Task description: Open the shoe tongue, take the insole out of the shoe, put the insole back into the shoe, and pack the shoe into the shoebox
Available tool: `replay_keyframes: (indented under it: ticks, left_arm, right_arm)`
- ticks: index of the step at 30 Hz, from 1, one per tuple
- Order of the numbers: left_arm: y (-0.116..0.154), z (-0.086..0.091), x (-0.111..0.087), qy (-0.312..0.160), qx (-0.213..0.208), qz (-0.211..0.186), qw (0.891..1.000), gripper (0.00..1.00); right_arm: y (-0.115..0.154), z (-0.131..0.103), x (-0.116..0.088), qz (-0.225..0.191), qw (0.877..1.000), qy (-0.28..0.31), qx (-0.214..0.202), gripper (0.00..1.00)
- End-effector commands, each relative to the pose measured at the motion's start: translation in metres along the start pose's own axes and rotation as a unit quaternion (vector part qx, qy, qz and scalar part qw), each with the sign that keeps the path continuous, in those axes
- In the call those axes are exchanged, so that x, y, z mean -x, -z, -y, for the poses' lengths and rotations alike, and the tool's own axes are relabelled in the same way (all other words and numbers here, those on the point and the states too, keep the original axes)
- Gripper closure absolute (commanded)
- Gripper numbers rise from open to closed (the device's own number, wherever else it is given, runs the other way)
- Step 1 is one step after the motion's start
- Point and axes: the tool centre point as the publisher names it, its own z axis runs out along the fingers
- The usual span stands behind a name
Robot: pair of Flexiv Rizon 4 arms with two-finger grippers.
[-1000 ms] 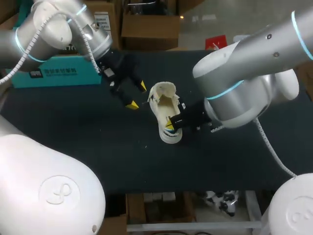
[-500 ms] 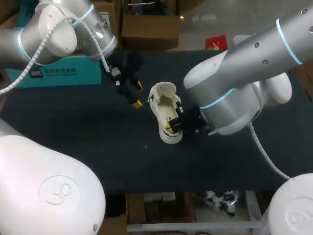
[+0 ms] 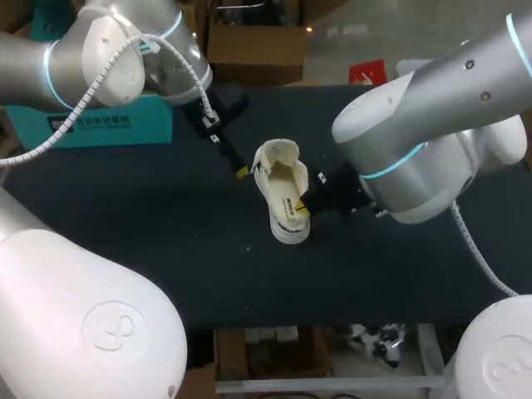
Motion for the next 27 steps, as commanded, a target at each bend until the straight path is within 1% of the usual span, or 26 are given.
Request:
replay_keyframes:
  ticks: [1, 2, 3, 4, 8, 10, 13, 14, 16, 18, 22, 23, 24, 25, 27]
  left_arm:
    - [0.001, 0.003, -0.009, 0.104, -0.020, 0.021, 0.994, 0.00]
    - [0.003, 0.003, -0.010, 0.115, -0.050, 0.003, 0.992, 0.00]
    - [0.003, 0.003, -0.009, 0.132, -0.057, 0.002, 0.990, 0.00]
    - [0.002, 0.002, -0.008, 0.136, -0.051, 0.001, 0.989, 0.00]
    - [0.002, 0.002, -0.008, 0.136, -0.051, 0.001, 0.989, 0.00]
    - [0.002, 0.002, -0.008, 0.136, -0.051, 0.001, 0.989, 0.00]
    - [0.003, 0.007, -0.016, 0.182, -0.034, 0.033, 0.982, 0.00]
    - [0.004, 0.008, -0.020, 0.184, -0.029, 0.035, 0.982, 0.00]
    - [0.004, 0.008, -0.020, 0.184, -0.029, 0.035, 0.982, 0.00]
    - [0.004, 0.008, -0.020, 0.184, -0.029, 0.035, 0.982, 0.00]
    - [0.004, 0.008, -0.020, 0.184, -0.029, 0.035, 0.982, 0.00]
    - [0.002, 0.011, -0.022, 0.186, -0.020, 0.037, 0.982, 0.00]
    - [0.001, 0.013, -0.024, 0.185, -0.023, 0.032, 0.982, 0.00]
    - [-0.001, 0.015, -0.027, 0.194, -0.021, 0.035, 0.980, 0.00]
    - [-0.005, 0.017, -0.029, 0.206, -0.012, 0.048, 0.977, 0.00]
  right_arm:
    - [0.030, -0.014, -0.005, 0.014, 0.999, 0.020, -0.024, 1.00]
    - [0.033, -0.017, -0.005, 0.016, 0.999, 0.029, -0.026, 1.00]
    - [0.036, -0.018, -0.005, 0.016, 0.999, 0.035, -0.029, 1.00]
    - [0.040, -0.020, -0.004, 0.016, 0.999, 0.040, -0.028, 1.00]
    - [0.057, -0.035, 0.001, 0.019, 0.998, 0.049, -0.017, 1.00]
    - [0.064, -0.044, 0.004, 0.027, 0.998, 0.051, -0.012, 1.00]
    - [0.071, -0.056, 0.008, 0.040, 0.997, 0.062, -0.009, 1.00]
    - [0.074, -0.059, 0.009, 0.040, 0.997, 0.068, -0.013, 1.00]
    - [0.077, -0.066, 0.011, 0.046, 0.995, 0.080, -0.022, 1.00]
    - [0.080, -0.073, 0.014, 0.048, 0.993, 0.100, -0.042, 1.00]
    - [0.081, -0.083, 0.018, 0.070, 0.988, 0.124, -0.063, 1.00]
    - [0.081, -0.086, 0.018, 0.075, 0.986, 0.125, -0.075, 0.84]
    - [0.081, -0.088, 0.019, 0.076, 0.986, 0.126, -0.081, 0.20]
    - [0.081, -0.088, 0.019, 0.076, 0.986, 0.126, -0.081, 0.00]
    - [0.081, -0.088, 0.019, 0.076, 0.986, 0.126, -0.081, 0.00]
